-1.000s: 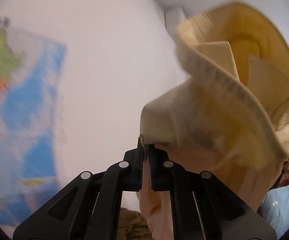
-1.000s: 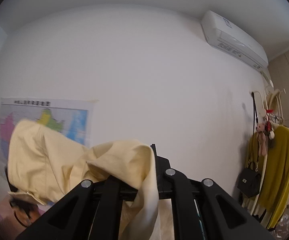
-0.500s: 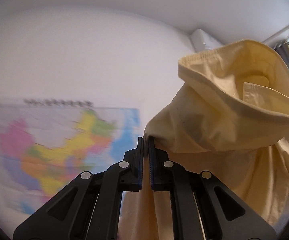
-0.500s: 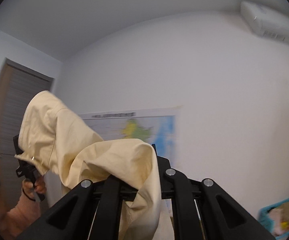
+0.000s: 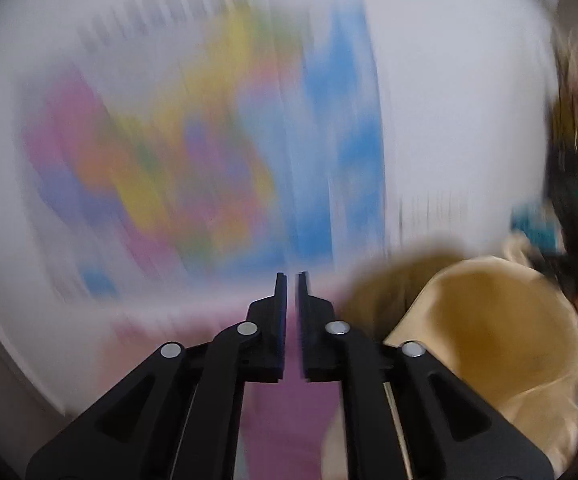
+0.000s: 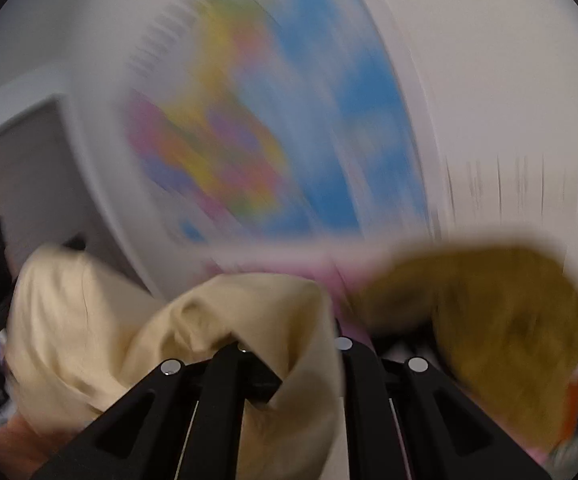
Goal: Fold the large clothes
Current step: 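Lift the cream jacket high with both grippers and shake it open, then lower the cream jacket onto the bed with both grippers and release it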
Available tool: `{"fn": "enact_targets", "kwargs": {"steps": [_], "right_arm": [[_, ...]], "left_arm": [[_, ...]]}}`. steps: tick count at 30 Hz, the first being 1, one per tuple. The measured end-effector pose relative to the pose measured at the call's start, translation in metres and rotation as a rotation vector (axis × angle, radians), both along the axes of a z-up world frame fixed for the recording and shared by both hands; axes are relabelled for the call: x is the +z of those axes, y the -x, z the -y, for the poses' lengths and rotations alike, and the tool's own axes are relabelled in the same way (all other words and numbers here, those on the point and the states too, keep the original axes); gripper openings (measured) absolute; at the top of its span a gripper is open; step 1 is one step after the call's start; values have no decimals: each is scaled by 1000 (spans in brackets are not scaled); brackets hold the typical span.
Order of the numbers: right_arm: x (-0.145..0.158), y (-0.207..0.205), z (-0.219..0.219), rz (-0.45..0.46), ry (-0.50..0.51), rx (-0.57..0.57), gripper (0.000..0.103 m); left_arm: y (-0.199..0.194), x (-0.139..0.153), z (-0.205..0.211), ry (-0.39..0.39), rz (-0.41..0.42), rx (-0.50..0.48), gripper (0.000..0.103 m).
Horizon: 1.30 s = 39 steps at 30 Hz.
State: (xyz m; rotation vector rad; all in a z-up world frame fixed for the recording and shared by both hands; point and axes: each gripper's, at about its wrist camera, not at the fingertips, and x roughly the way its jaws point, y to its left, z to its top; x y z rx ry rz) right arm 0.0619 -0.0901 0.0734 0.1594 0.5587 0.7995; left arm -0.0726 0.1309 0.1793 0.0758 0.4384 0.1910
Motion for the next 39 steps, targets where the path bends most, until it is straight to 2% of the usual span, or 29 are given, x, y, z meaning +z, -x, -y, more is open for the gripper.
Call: {"fn": "enact_targets", "kwargs": {"steps": [1, 2, 3, 4, 5, 6, 7, 8, 9, 11, 13, 15, 17, 18, 19, 21, 22, 23, 24, 26, 28, 31, 33, 34, 35, 37, 39], "right_arm": [[-32, -26, -9, -66, 53, -15, 7], [-65, -49, -17, -144, 101, -44, 7], [-88, -63, -25, -173, 147, -64, 7], [-105, -72, -27, -190, 175, -83, 7], [-118, -83, -23, -232, 142, -88, 7], [-121, -90, -22, -252, 121, -82, 7], [-126, -94, -22, -254, 126, -78, 7], [-126, -97, -23, -254, 133, -71, 8], [-127, -98, -27, -244, 151, -52, 8], [-123, -97, -31, -217, 184, -32, 9], [-113, -99, -32, -205, 172, -9, 12], [-111, -101, -28, -201, 163, 0, 12], [-111, -100, -29, -194, 168, 2, 12], [-110, -103, -29, -201, 157, 1, 12], [-111, -104, -25, -216, 136, -2, 12], [-114, -108, -14, -230, 127, -39, 12], [-116, -109, -10, -241, 116, -45, 12], [-118, -112, -8, -254, 102, -46, 12], [-120, -114, -4, -267, 86, -49, 12], [-123, -114, 1, -276, 72, -44, 12], [-124, -113, 2, -275, 72, -49, 12], [-125, -108, 6, -269, 66, -55, 12], [-123, -102, 7, -252, 71, -52, 12], [-121, -98, 7, -243, 77, -50, 11], [-119, -93, 8, -237, 66, -40, 11], [-112, -84, 8, -223, 47, -27, 10], [-100, -70, 7, -193, 21, -1, 9]], "left_arm": [[-18, -29, -11, 33, -50, 19, 7], [-38, -64, -22, 88, -132, -19, 13], [-53, -88, -32, 121, -197, -40, 14], [-63, -112, -43, 140, -234, -22, 15], [-68, -133, -54, 161, -264, -18, 21], [-67, -150, -64, 189, -279, -41, 29], [-64, -165, -78, 236, -282, -67, 31], [-64, -173, -86, 268, -282, -88, 32], [-61, -178, -93, 288, -283, -120, 37], [-52, -196, -99, 294, -295, -186, 56], [-41, -202, -113, 368, -310, -257, 70], [-31, -214, -123, 426, -300, -312, 72], [-18, -219, -127, 470, -275, -366, 75], [-13, -222, -130, 484, -263, -376, 80], [-7, -222, -131, 483, -253, -362, 91], [18, -216, -139, 532, -159, -396, 93], [30, -214, -145, 575, -113, -422, 98], [32, -212, -143, 565, -115, -408, 98], [32, -214, -140, 520, -142, -375, 97], [22, -228, -129, 452, -233, -347, 97], [1, -251, -122, 465, -353, -372, 97], [-16, -268, -113, 513, -431, -462, 95], [-22, -271, -107, 500, -450, -467, 54], [-26, -272, -103, 479, -473, -449, 27], [-29, -270, -101, 469, -485, -416, 10], [-35, -258, -100, 430, -482, -352, 5], [-35, -229, -105, 388, -426, -305, 5]]}}
